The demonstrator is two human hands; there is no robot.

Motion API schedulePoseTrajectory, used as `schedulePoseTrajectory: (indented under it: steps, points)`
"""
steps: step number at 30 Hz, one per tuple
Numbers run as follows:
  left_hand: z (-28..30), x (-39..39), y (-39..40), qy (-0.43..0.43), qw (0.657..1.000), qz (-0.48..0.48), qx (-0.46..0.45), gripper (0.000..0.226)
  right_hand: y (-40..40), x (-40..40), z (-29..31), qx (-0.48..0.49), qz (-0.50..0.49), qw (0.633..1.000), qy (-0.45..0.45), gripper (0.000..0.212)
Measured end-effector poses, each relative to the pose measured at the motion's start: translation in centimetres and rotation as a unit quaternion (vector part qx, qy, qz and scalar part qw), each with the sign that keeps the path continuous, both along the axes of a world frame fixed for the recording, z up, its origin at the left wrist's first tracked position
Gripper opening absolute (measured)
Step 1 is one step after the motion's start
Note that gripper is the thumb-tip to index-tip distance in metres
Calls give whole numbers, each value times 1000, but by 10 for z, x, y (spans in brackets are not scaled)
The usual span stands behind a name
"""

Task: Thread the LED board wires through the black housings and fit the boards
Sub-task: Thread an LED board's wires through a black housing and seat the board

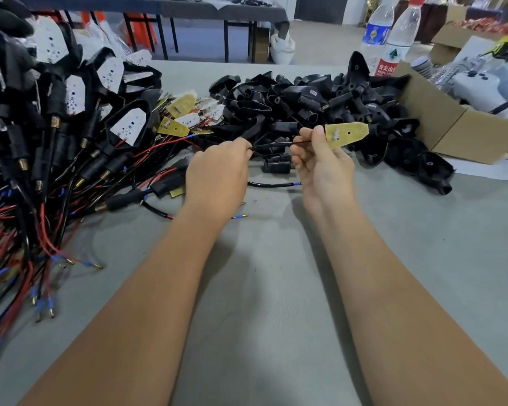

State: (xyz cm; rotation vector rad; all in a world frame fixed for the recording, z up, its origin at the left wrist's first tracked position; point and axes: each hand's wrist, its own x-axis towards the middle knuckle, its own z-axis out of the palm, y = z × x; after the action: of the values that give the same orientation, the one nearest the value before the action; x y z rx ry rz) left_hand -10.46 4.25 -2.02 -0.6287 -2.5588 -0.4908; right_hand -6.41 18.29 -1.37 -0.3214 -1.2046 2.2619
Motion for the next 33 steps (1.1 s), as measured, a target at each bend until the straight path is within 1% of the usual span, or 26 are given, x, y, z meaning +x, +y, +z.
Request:
schedulePoseTrajectory:
  steps: [4,8,12,16,18,20,21,23,25,28,31,33]
  points:
    - [2,3,1,-14,1000,-8,2,30,2,-5,-3,0,21,999,-30,26]
    - [5,12,6,-33,998,-38,46,28,0,-6,-5,25,43,997,-58,28]
    - [7,15,10,-39,993,-61,92,26,-5,-4,-3,13,95,995,-22,28]
    - [9,12,6,-35,989,-94,110,26,-15,-3,-3,13,161,987,2,13]
    - [9,11,1,-25,995,-70,73,28,-13,-3,-3,-28,153,988,13,15]
    - [6,7,-6,-27,999,-29,21,29,-6,-1,-1,-105,126,986,32,17]
    - [5,5,-9,-40,999,-22,14,30,-1,0,-1,-147,111,982,44,17]
    - [4,4,-11,-73,997,-25,31,30,8,3,0,-225,80,969,60,18]
    - [5,5,-8,-67,996,-29,43,28,15,4,-1,-276,50,958,66,19]
    - [4,10,-2,-47,997,-45,53,25,24,6,-2,-297,34,952,74,14]
    - [2,12,-5,-80,990,-52,107,20,31,8,-1,-298,27,951,74,10]
    - [2,11,-8,-89,988,-59,113,22,35,9,0,-299,14,951,75,9]
